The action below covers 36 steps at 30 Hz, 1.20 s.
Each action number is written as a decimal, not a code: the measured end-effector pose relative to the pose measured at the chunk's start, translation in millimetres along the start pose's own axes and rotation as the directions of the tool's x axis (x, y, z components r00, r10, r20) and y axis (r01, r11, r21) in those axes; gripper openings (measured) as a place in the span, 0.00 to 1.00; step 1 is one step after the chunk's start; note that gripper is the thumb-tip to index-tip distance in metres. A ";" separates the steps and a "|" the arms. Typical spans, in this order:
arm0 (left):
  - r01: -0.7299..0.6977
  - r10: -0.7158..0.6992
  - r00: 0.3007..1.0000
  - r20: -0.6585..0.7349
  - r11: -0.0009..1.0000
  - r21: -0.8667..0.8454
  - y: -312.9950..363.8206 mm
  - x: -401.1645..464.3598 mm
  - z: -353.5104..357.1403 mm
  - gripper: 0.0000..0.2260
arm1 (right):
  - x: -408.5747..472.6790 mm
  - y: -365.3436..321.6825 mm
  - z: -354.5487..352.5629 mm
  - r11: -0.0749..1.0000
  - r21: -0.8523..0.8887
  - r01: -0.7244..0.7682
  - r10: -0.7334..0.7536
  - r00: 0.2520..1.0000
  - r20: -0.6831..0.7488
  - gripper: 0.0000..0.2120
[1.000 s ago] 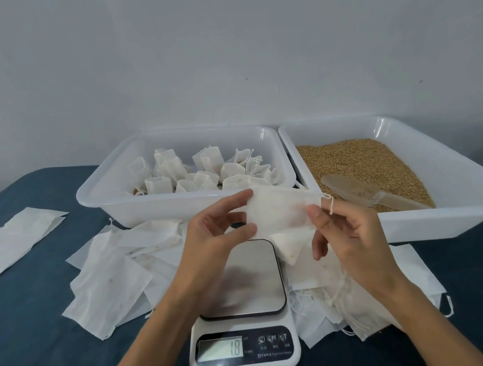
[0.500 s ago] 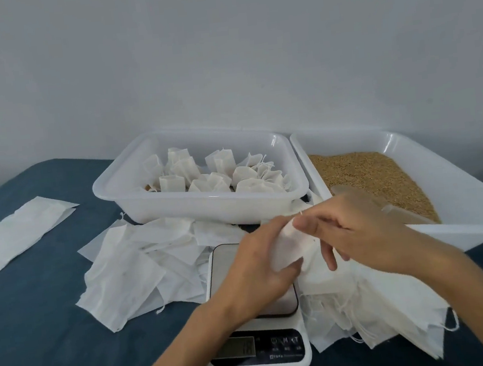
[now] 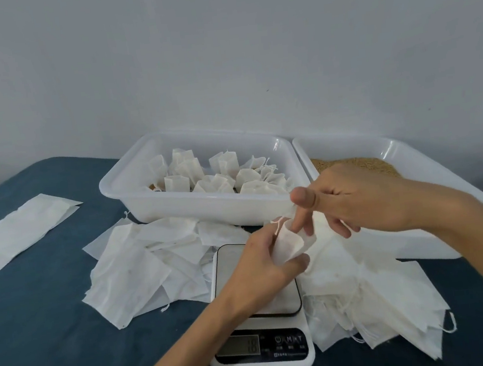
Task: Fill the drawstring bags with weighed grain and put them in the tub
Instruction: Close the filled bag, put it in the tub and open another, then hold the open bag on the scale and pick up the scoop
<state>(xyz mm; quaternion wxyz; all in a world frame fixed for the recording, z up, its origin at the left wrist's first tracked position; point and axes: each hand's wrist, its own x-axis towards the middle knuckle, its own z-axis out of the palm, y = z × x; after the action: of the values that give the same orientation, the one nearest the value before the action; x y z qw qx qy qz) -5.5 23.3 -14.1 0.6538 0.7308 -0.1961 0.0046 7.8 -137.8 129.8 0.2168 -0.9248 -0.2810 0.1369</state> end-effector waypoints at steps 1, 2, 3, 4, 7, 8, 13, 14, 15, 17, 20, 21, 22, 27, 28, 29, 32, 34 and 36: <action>0.008 -0.008 1.000 0.011 1.000 0.007 -0.2 0.0 -0.1 0.12 | -0.5 1.2 0.8 0.999 0.036 0.016 -0.017 1.000 0.021 0.46; 0.017 -0.017 1.000 0.018 1.000 0.011 -0.5 -0.1 -0.2 0.13 | -1.4 0.9 1.7 0.998 0.055 0.020 -0.022 0.999 0.041 0.46; 0.025 -0.025 0.999 0.021 1.000 0.005 -0.8 -0.3 0.0 0.13 | -1.8 0.4 2.4 0.998 0.054 0.019 -0.022 0.998 0.058 0.46; 0.034 -0.033 0.999 0.023 0.999 -0.013 -0.7 -0.4 0.2 0.13 | -1.6 0.2 3.1 0.999 0.044 0.017 -0.021 0.997 0.075 0.47; 0.040 -0.040 0.999 0.017 0.999 -0.031 -1.1 -0.8 1.8 0.13 | 0.1 2.1 4.1 1.000 0.013 -0.009 0.007 0.991 0.131 0.49; 0.034 -0.033 0.999 0.017 0.999 -0.026 -1.1 -1.2 2.6 0.12 | 0.4 2.6 3.5 0.999 0.008 -0.033 0.032 0.989 0.147 0.49; 0.015 -0.014 1.000 0.021 0.999 -0.051 -2.1 -1.5 3.6 0.10 | 2.3 -4.3 1.7 0.996 0.023 -0.086 0.078 0.967 0.243 0.45; 0.015 -0.014 1.000 0.008 0.998 -0.064 -2.2 -1.6 3.3 0.10 | 3.2 -5.9 2.1 0.997 0.039 -0.074 0.061 0.965 0.254 0.45; 0.015 -0.016 1.000 -0.013 0.997 -0.080 -2.5 -1.4 2.7 0.09 | 4.0 -6.3 1.2 0.996 0.062 -0.058 0.040 0.967 0.253 0.44; 0.007 -0.014 0.998 -0.062 0.995 -0.103 -3.0 -0.3 -1.1 0.10 | 4.5 -1.6 -5.5 0.991 0.134 -0.016 -0.010 0.980 0.197 0.41; 0.008 -0.018 0.995 -0.094 0.994 -0.106 -3.2 0.9 -10.6 0.14 | -0.4 27.1 -27.9 0.976 0.217 -0.012 0.021 0.999 -0.039 0.36; 0.016 -0.025 0.996 -0.090 0.995 -0.100 -3.2 1.0 -14.0 0.17 | -2.9 44.0 -35.9 0.981 0.188 -0.042 0.069 0.988 -0.141 0.33; 0.023 -0.031 0.996 -0.083 0.995 -0.092 -3.4 1.3 -17.0 0.18 | -5.4 64.8 -42.0 0.988 0.126 -0.094 0.121 0.965 -0.233 0.28; -0.006 -0.005 0.994 -0.111 0.995 -0.096 -2.7 4.6 -25.3 0.12 | -7.0 189.4 -40.7 0.805 -0.259 -0.533 0.488 0.845 -0.220 0.19; -0.013 0.000 0.993 -0.116 0.994 -0.107 -2.0 4.9 -26.1 0.12 | -5.8 204.8 -34.8 0.775 -0.284 -0.565 0.537 0.825 -0.178 0.21; -0.019 0.006 0.993 -0.117 0.993 -0.116 -1.5 4.9 -26.7 0.11 | -4.1 215.7 -29.1 0.758 -0.296 -0.582 0.561 0.812 -0.160 0.22; -0.024 0.011 0.993 -0.113 0.993 -0.117 -0.1 4.9 -27.0 0.12 | 0.7 235.3 -16.9 0.728 -0.326 -0.603 0.556 0.798 -0.234 0.18; -0.020 0.006 0.993 -0.115 0.993 -0.116 -0.1 4.7 -26.7 0.12 | 3.8 242.5 -12.8 0.695 -0.374 -0.614 0.544 0.789 -0.285 0.19; -0.015 0.001 0.994 -0.113 0.992 -0.123 -0.9 4.8 -26.3 0.12 | 5.6 248.0 -10.8 0.655 -0.406 -0.637 0.563 0.770 -0.301 0.19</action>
<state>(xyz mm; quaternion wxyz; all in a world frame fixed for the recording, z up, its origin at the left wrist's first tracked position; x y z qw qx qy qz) 5.8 47.1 -9.8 0.7078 0.6867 -0.1617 0.0362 130.5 -323.6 20.0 -0.0598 -0.9961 0.0330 0.0564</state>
